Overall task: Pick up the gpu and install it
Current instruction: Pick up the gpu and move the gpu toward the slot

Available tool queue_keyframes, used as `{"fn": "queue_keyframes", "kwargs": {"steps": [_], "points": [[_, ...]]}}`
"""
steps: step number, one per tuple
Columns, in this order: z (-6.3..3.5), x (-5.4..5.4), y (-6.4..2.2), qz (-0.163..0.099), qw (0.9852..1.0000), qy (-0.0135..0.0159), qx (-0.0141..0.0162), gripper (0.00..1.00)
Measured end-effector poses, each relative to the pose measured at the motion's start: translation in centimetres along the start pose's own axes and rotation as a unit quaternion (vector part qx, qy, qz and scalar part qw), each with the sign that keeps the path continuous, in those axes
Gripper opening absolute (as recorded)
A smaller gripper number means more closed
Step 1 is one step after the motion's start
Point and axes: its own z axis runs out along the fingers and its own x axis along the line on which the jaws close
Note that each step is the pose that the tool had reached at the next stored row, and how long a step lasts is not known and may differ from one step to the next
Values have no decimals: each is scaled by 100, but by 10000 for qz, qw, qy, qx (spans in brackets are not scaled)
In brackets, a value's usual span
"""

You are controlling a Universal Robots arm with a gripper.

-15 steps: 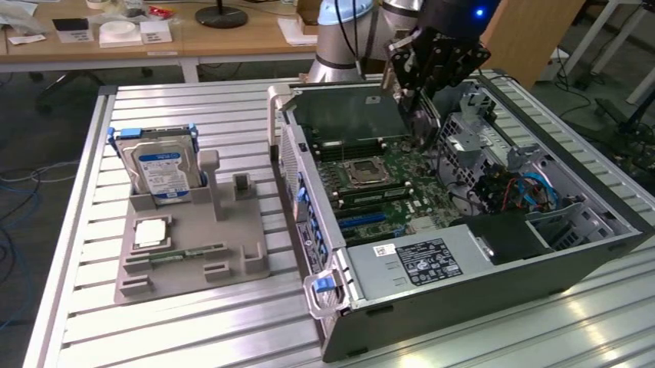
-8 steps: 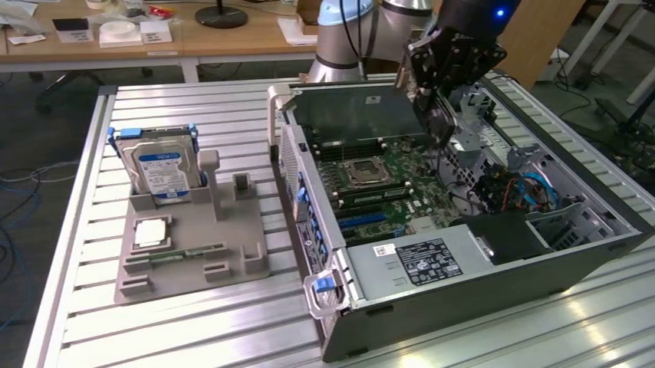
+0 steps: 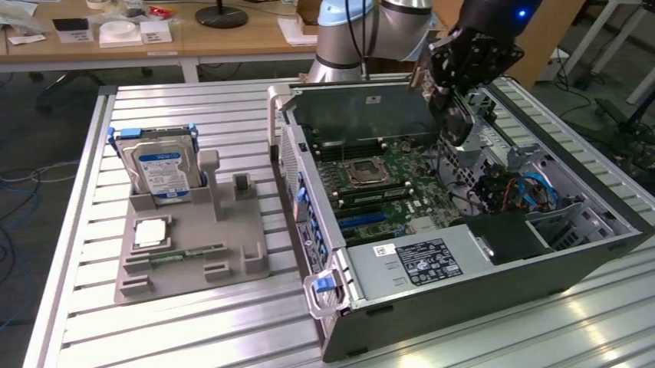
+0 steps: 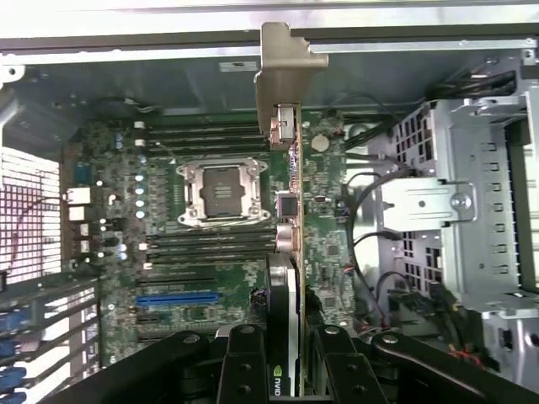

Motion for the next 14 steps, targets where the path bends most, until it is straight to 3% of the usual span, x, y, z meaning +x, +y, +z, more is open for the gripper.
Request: {"fn": "queue_keyframes", "kwargs": {"steps": [14], "points": [[9,-328,25,-1,10000,0,-2,27]]}}
